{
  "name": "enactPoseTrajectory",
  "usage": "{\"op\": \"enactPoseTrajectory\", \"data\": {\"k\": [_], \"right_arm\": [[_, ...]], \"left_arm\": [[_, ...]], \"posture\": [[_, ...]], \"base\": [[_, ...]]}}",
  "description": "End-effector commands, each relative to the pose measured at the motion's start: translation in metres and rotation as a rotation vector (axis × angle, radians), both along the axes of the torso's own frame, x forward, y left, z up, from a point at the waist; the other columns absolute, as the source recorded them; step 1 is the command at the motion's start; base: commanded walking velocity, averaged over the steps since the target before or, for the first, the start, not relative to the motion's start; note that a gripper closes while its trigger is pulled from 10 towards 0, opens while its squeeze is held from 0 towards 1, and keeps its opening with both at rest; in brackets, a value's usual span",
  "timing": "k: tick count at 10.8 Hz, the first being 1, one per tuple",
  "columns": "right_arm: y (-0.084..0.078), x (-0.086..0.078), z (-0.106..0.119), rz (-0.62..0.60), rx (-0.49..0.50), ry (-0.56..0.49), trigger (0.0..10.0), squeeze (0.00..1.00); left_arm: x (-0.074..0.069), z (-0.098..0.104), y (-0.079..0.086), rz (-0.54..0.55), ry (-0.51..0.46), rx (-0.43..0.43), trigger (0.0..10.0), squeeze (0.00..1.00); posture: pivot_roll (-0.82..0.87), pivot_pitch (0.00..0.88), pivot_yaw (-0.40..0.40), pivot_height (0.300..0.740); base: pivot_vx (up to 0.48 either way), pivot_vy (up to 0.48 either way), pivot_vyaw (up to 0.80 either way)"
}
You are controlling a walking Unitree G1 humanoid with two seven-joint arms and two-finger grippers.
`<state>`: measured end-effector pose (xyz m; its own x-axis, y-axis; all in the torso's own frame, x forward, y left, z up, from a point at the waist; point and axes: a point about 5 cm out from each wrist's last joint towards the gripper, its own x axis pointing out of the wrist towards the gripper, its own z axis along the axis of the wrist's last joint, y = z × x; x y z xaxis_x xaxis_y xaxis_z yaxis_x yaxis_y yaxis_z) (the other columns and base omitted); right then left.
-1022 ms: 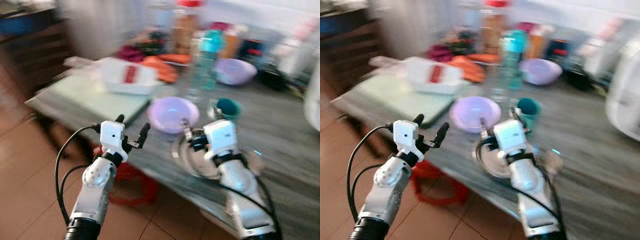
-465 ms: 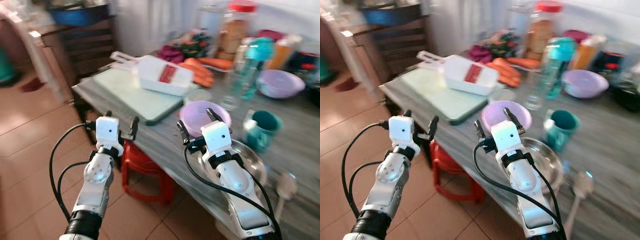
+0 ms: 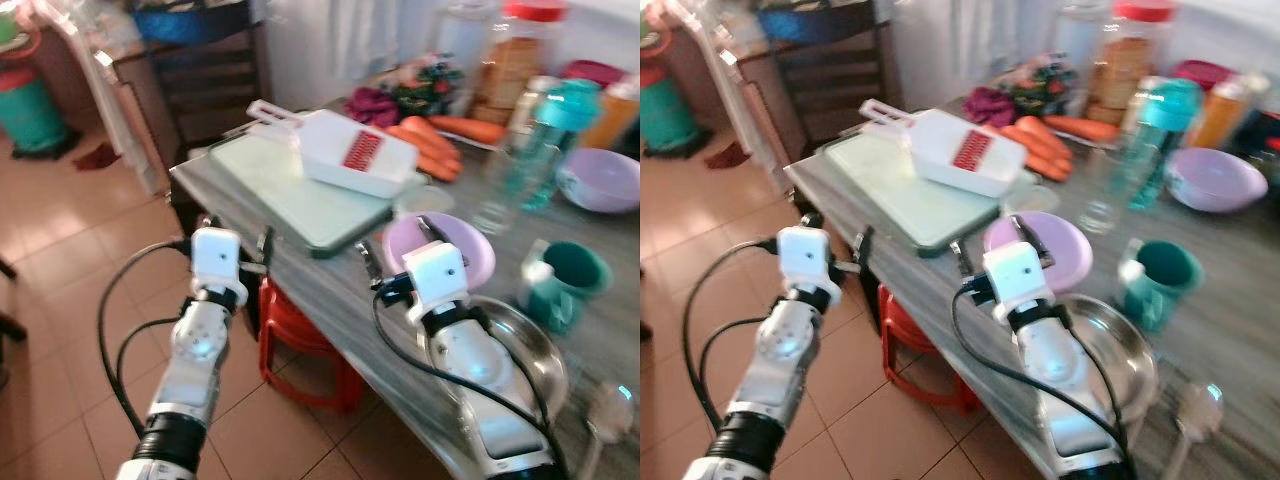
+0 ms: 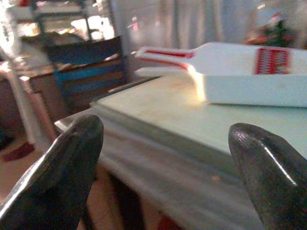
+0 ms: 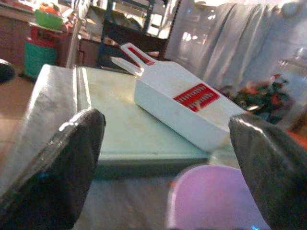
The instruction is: Setting the table
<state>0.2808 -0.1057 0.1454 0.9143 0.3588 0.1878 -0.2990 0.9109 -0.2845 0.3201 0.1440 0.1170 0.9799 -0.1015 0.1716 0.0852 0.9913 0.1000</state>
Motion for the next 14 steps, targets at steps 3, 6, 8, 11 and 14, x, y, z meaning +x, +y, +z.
{"op": "enactPoseTrajectory", "data": {"k": [3,6,8,11,14], "right_arm": [[-0.0010,-0.0001,0.0070,0.004,0.007,-0.025,10.0,0.00],[-0.0010,-0.0004,0.0068,0.006,0.008,-0.023,10.0,0.00],[-0.0026,-0.0002,0.0065,0.005,0.027,-0.016,10.0,0.00],[-0.0015,0.0003,0.0069,0.010,0.026,-0.016,10.0,0.00],[-0.0026,0.0017,0.0068,0.002,0.035,-0.018,10.0,0.00]], "left_arm": [[0.0016,0.0001,-0.0027,0.007,0.001,-0.009,10.0,0.00],[0.0027,0.0006,-0.0033,0.007,0.000,-0.015,10.0,0.00],[0.0025,-0.0003,-0.0036,0.016,0.008,-0.027,10.0,0.00],[0.0028,-0.0004,-0.0033,0.019,0.008,-0.029,10.0,0.00],[0.0031,-0.0004,-0.0028,0.016,0.008,-0.027,10.0,0.00]], "posture": [[0.00,0.000,0.005,0.740],[0.00,0.000,0.006,0.740],[0.00,0.000,0.005,0.740],[0.00,0.000,0.003,0.740],[0.01,0.000,0.004,0.740]], "base": [[0.000,0.000,0.80],[0.000,0.000,0.80],[0.000,0.000,0.00],[0.000,0.166,0.00],[0.000,0.254,0.00]]}}
